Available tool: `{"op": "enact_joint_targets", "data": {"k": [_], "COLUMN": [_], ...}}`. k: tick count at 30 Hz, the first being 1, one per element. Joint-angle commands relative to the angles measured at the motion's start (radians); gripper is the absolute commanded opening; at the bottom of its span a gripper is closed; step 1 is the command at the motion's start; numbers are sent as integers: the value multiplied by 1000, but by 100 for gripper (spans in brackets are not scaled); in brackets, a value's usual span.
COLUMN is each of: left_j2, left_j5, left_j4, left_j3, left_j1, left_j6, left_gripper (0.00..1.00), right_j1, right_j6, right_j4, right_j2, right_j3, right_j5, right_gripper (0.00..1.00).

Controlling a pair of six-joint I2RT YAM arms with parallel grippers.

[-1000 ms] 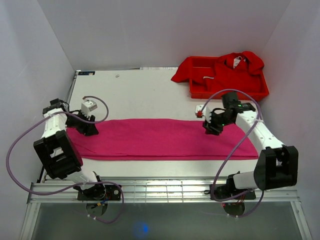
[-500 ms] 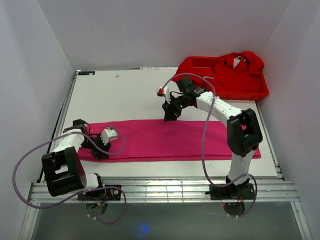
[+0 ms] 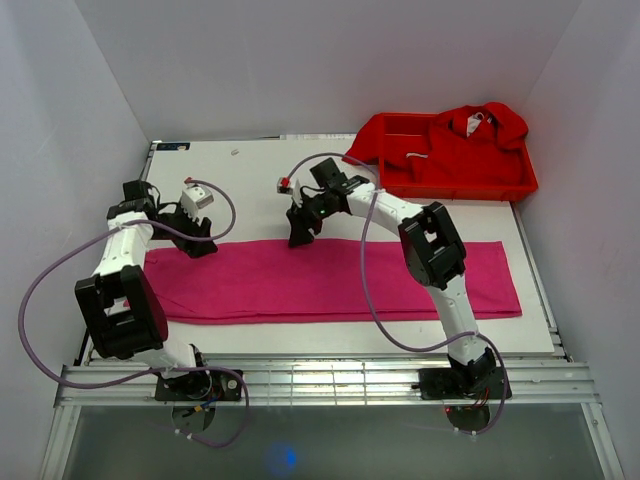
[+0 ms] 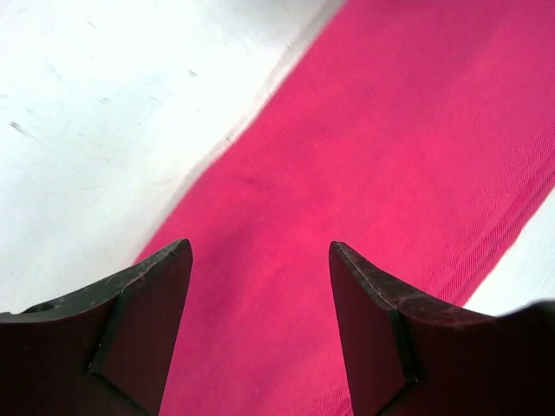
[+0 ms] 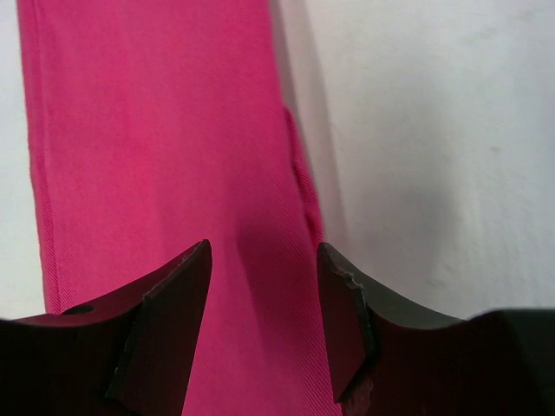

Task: Fold and stack the trousers
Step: Fold the trousers

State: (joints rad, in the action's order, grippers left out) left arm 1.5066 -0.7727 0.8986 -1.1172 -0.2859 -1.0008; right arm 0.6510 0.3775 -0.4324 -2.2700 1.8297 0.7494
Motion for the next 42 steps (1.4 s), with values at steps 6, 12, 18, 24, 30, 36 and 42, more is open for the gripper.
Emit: {"op": "enact_joint_targets", "data": {"k": [6, 12, 18, 24, 30, 36, 42], "left_j2": [55, 53, 27, -11, -32, -23, -3], "left_j5": [-68, -53, -59, -77, -70, -45, 4], "left_j4": [-89, -122, -136, -96, -59, -52, -156], "left_j3": [-53, -59, -30, 13, 36, 65, 106], "left_j1": [-2, -1, -1, 4, 48, 172, 332], "left_j6": [228, 274, 284, 251, 231, 261, 393], "left_gripper": [73, 70, 66, 60, 56, 50, 63], "right_j1": [93, 125, 264, 367, 430, 434, 434], "right_j6": [47, 60, 236, 320, 330, 304, 308], "right_j4": [61, 183, 273, 400, 523, 561, 574], "right_j2": [36, 206, 352, 382, 360, 331, 343], "right_j3": [-32, -199, -445, -624, -705, -721, -747], "right_j5": [48, -59, -292, -461, -574, -590, -578], "right_gripper": [18, 8, 8, 8, 8, 8, 8]}}
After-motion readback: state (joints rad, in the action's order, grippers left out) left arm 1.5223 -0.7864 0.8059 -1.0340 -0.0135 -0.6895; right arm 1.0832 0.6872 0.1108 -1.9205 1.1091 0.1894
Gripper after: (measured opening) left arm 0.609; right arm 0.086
